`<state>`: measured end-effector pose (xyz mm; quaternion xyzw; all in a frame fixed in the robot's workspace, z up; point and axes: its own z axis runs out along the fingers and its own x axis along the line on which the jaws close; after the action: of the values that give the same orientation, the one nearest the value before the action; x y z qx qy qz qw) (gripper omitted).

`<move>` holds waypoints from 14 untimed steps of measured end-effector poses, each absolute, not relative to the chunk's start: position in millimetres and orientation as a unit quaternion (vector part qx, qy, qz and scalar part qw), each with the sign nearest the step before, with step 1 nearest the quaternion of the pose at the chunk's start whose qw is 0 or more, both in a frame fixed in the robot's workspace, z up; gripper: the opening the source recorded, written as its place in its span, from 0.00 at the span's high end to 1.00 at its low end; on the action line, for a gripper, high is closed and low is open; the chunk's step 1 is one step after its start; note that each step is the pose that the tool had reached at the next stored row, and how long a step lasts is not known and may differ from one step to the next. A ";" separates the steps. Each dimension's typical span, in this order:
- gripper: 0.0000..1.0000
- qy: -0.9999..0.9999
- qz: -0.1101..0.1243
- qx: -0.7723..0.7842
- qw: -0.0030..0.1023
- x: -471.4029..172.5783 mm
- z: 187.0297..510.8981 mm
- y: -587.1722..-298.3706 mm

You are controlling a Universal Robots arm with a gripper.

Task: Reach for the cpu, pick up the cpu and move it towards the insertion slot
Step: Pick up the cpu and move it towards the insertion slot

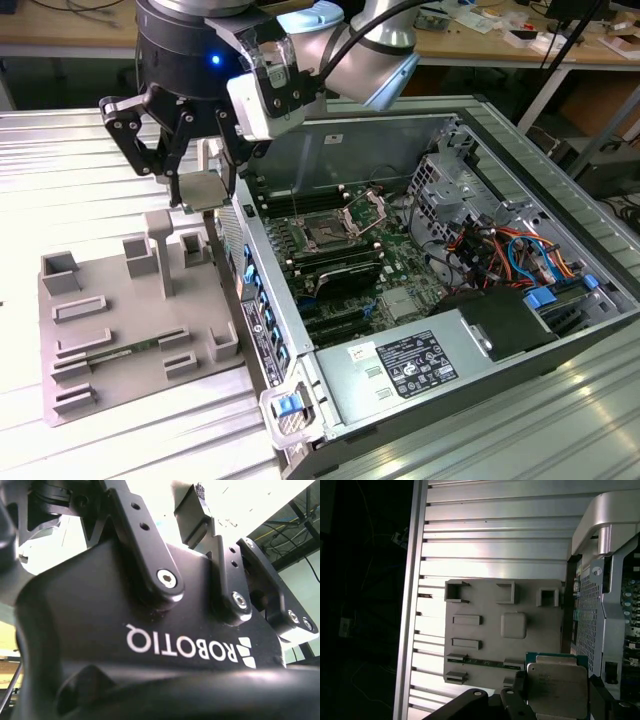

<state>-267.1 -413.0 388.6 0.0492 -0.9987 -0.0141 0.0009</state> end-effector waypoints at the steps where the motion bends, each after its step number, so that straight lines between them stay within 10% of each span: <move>1: 0.45 -0.999 -0.014 0.049 0.001 -266.8 388.6 -413.0; 14: 0.45 -0.999 -0.014 0.049 0.001 -262.8 388.6 -412.9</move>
<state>-262.8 -412.9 388.6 0.0492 -0.9987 -0.0141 0.0009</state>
